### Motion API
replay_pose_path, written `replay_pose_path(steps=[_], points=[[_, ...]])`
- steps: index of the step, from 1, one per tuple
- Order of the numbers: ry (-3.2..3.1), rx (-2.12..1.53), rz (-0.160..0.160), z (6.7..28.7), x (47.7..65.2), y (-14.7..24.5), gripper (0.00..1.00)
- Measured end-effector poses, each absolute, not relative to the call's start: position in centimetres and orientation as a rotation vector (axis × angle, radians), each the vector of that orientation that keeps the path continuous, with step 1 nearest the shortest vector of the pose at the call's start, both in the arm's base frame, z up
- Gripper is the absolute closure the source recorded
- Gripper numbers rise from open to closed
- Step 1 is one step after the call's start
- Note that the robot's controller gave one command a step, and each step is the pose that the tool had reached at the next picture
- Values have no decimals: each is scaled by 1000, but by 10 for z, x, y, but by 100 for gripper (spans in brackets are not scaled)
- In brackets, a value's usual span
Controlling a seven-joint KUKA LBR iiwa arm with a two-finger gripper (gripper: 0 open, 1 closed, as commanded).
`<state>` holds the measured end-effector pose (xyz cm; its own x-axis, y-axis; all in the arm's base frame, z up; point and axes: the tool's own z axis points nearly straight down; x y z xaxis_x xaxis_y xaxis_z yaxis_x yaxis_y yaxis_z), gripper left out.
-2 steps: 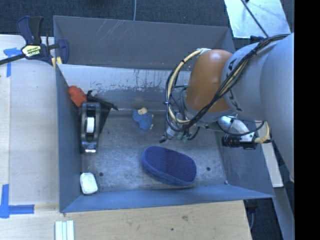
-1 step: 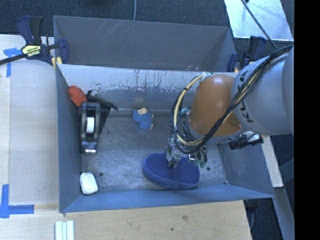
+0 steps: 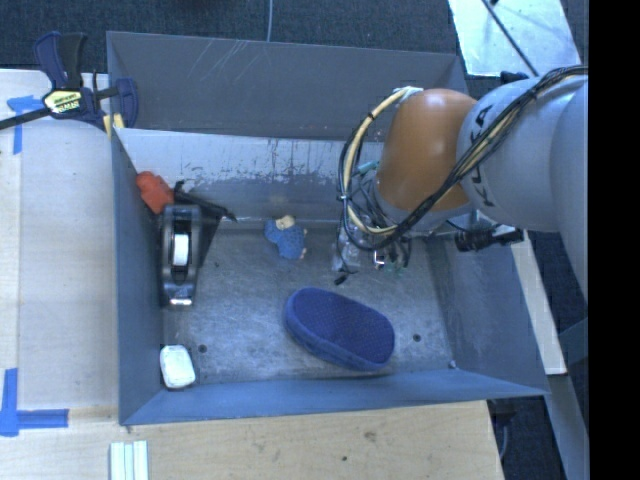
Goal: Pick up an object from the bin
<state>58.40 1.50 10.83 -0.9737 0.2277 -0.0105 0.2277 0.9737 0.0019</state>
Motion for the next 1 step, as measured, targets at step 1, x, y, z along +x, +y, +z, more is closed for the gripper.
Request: replay_pose_path(steps=[1], points=[[3135, 40, 0, 103, 629, 17, 100]])
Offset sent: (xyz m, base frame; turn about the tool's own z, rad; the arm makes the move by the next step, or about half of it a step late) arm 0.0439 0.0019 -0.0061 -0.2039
